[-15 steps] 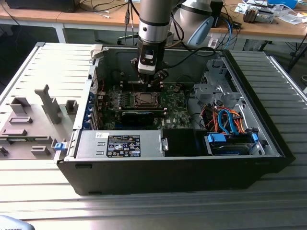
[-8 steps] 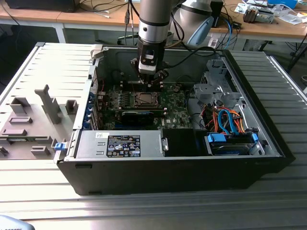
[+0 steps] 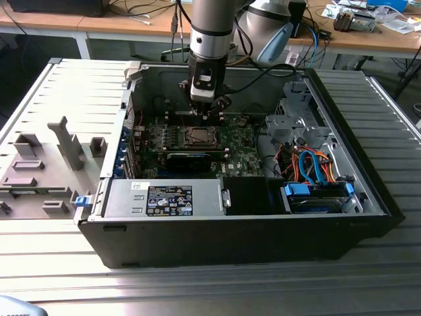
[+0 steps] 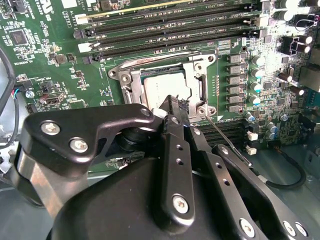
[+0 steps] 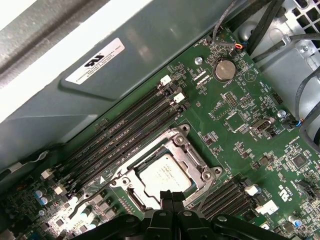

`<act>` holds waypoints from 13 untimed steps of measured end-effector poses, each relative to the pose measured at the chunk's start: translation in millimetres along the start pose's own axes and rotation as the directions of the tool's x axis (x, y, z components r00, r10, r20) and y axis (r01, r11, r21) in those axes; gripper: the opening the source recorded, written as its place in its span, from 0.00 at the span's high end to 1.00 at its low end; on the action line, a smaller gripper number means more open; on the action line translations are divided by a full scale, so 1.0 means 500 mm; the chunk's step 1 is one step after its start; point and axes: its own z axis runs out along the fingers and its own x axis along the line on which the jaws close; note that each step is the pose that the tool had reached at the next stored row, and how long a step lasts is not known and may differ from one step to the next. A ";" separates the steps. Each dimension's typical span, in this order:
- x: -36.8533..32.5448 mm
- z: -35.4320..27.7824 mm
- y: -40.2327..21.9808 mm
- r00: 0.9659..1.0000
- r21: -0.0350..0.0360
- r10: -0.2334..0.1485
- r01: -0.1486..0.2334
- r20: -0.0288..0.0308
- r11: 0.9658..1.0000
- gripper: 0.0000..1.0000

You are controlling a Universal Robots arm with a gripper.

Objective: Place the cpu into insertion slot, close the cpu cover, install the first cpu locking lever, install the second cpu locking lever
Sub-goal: 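Install the first cpu locking lever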

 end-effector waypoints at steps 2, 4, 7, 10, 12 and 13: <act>0.000 0.000 0.000 1.000 0.000 -0.001 0.001 0.000 1.000 0.89; 0.000 0.000 0.000 1.000 0.000 -0.002 0.002 0.000 1.000 0.89; 0.000 0.000 0.000 1.000 0.000 -0.005 0.005 0.000 1.000 0.89; 0.000 0.000 0.000 1.000 0.000 -0.007 0.007 0.000 1.000 0.89; 0.000 0.000 0.000 1.000 0.000 -0.007 0.007 0.000 1.000 0.89; 0.000 0.000 0.000 1.000 0.000 -0.007 0.007 0.000 1.000 0.89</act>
